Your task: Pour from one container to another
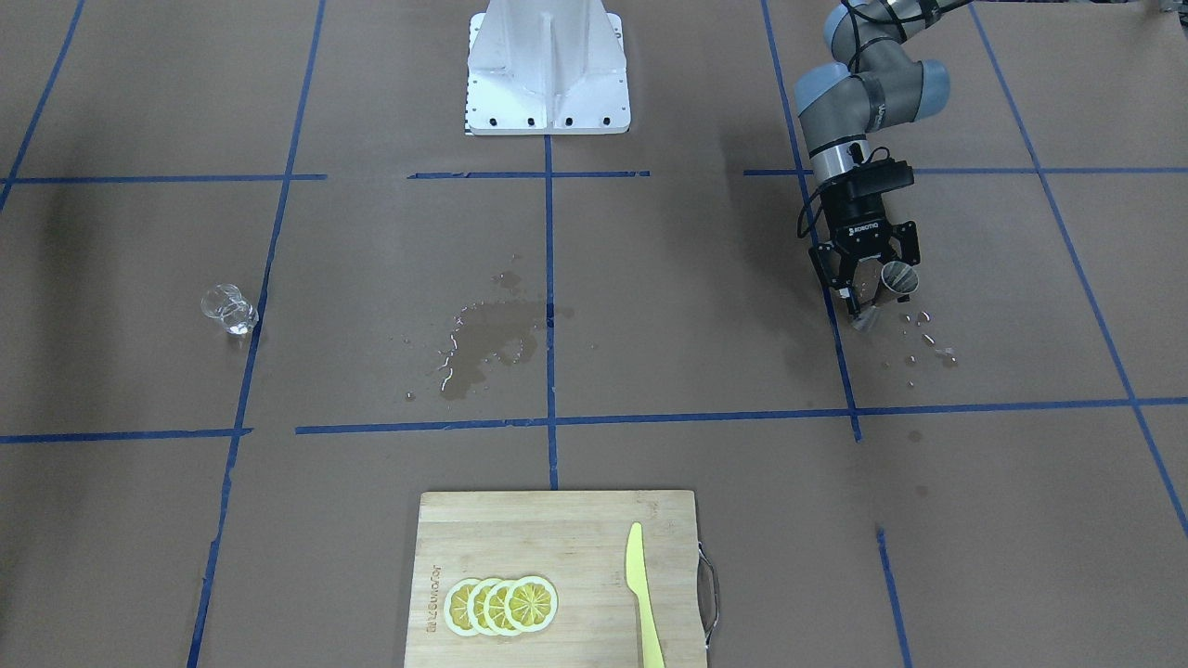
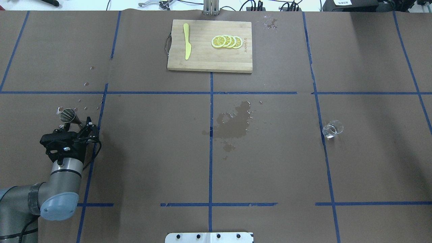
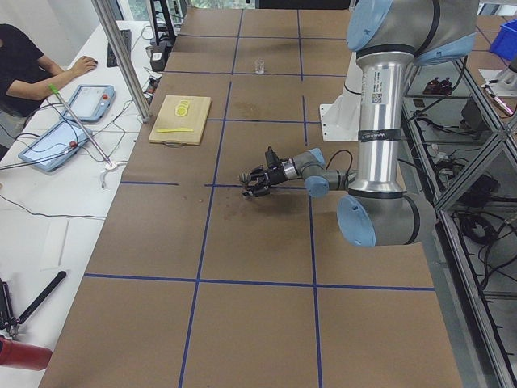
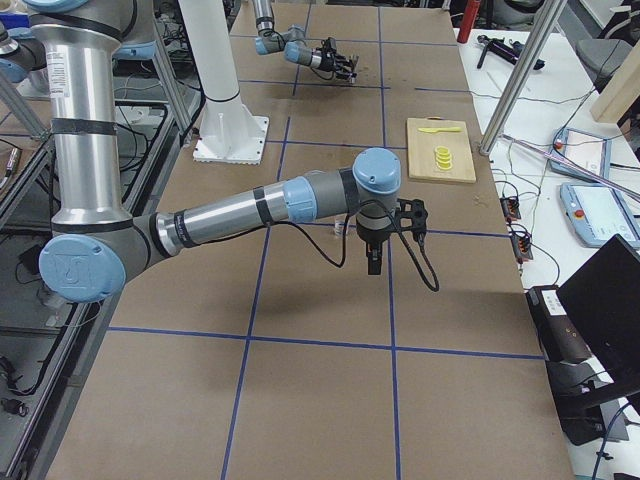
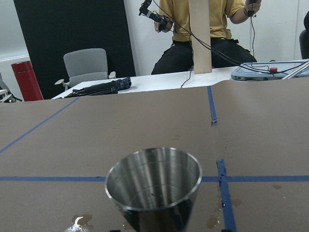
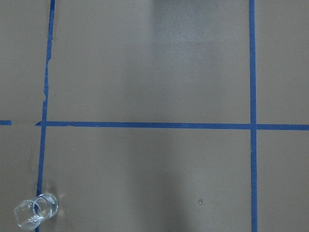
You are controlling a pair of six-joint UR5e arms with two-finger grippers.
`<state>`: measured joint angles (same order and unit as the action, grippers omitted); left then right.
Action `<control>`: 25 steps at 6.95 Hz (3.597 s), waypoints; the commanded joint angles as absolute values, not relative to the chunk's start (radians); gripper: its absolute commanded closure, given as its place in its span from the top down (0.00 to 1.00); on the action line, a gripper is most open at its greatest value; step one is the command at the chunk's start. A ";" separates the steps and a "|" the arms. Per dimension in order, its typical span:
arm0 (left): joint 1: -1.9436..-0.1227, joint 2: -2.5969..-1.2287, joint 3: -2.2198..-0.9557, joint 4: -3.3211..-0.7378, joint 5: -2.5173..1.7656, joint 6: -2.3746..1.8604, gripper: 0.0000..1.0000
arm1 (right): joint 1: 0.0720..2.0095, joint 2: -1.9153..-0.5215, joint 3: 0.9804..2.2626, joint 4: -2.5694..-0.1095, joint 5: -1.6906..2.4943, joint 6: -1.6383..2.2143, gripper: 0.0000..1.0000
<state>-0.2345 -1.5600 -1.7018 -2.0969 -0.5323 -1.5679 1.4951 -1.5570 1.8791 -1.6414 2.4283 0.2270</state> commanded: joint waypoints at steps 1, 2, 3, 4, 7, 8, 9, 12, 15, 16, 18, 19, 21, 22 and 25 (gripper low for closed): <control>-0.235 -1.557 -1.701 -2.097 -0.532 -1.571 0.48 | 1.494 -1.557 1.879 -1.641 2.428 0.227 1.00; -0.235 -1.557 -1.701 -2.097 -0.532 -1.572 0.32 | 1.494 -1.557 1.879 -1.641 2.430 0.227 1.00; -0.235 -1.552 -1.701 -2.100 -0.532 -1.598 0.10 | 1.494 -1.560 1.879 -1.640 2.428 0.226 1.00; -0.235 -1.552 -1.712 -2.102 -0.532 -1.608 0.00 | 1.494 -1.560 1.879 -1.640 2.430 0.227 1.00; -0.245 -1.500 -1.833 -2.105 -0.535 -1.570 0.00 | 1.479 -1.560 1.882 -1.632 2.416 0.227 1.00; -0.245 -1.502 -1.862 -2.111 -0.538 -1.521 0.00 | 1.448 -1.584 1.887 -1.527 2.370 0.292 1.00; -0.247 -1.502 -1.893 -2.152 -0.545 -1.481 0.00 | 1.355 -1.638 1.905 -1.308 2.280 0.487 1.00; -0.261 -1.500 -1.884 -2.490 -0.546 -1.210 0.00 | 1.108 -1.768 1.946 -0.925 2.113 0.834 1.00; -0.273 -1.578 -1.887 -2.512 -0.624 -1.020 0.00 | 0.921 -1.809 2.103 -0.928 1.970 0.940 1.00; -0.276 -1.597 -1.887 -2.572 -0.627 -0.965 0.00 | 0.908 -1.836 2.123 -0.928 1.942 0.957 1.00; -0.275 -1.641 -1.894 -2.602 -0.713 -0.960 0.00 | 0.692 -1.870 2.155 -0.928 1.633 1.104 1.00; -0.275 -1.650 -1.920 -2.603 -0.735 -0.922 0.00 | 0.557 -1.885 2.155 -0.928 1.427 1.215 1.00; -0.275 -1.690 -1.925 -2.646 -0.835 -0.861 0.00 | 0.384 -1.882 2.134 -0.927 1.171 1.363 1.00; -0.273 -1.706 -1.922 -2.654 -0.842 -0.848 0.00 | 0.338 -1.869 2.094 -0.923 1.073 1.409 0.99; -0.272 -1.704 -1.901 -2.660 -0.844 -0.847 0.00 | 0.261 -1.736 1.862 -0.826 0.849 1.398 0.98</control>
